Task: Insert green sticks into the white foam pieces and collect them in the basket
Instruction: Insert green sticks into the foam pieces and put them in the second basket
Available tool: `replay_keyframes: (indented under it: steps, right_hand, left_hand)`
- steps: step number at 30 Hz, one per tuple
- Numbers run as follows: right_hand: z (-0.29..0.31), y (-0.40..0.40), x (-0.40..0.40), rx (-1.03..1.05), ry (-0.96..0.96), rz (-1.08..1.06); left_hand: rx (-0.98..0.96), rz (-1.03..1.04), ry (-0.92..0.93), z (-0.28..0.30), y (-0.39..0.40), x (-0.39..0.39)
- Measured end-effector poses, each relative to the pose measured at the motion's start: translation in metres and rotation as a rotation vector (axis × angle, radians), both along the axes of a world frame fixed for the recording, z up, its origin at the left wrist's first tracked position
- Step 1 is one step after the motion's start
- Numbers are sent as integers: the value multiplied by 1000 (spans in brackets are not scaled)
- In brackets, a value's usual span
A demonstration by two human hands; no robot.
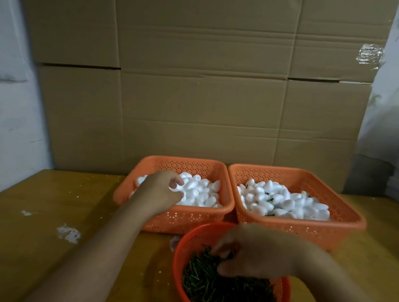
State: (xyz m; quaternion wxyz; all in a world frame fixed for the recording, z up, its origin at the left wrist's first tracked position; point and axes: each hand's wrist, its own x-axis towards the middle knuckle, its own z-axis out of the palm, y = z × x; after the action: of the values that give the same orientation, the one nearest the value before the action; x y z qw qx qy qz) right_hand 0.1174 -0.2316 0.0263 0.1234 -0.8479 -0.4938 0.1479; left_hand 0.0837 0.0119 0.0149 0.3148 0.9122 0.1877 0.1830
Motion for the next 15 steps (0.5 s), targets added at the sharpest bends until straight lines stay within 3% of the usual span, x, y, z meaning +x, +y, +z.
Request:
replay_keyframes:
  steps: [4,10,13,15]
  right_hand:
    - [-6,4,-7,-101,-28,25]
    - [-9,4,-5,-117,-5,19]
    - [-10,3,-3,-108,-6,15]
    - [-11,3,-2,-99,-2,16]
  left_hand:
    - [180,39,192,8,1,13]
    - [285,20,362,19,-4,27]
    - [298,56,361,12,-2,32]
    - [283,69,249,8,2,31]
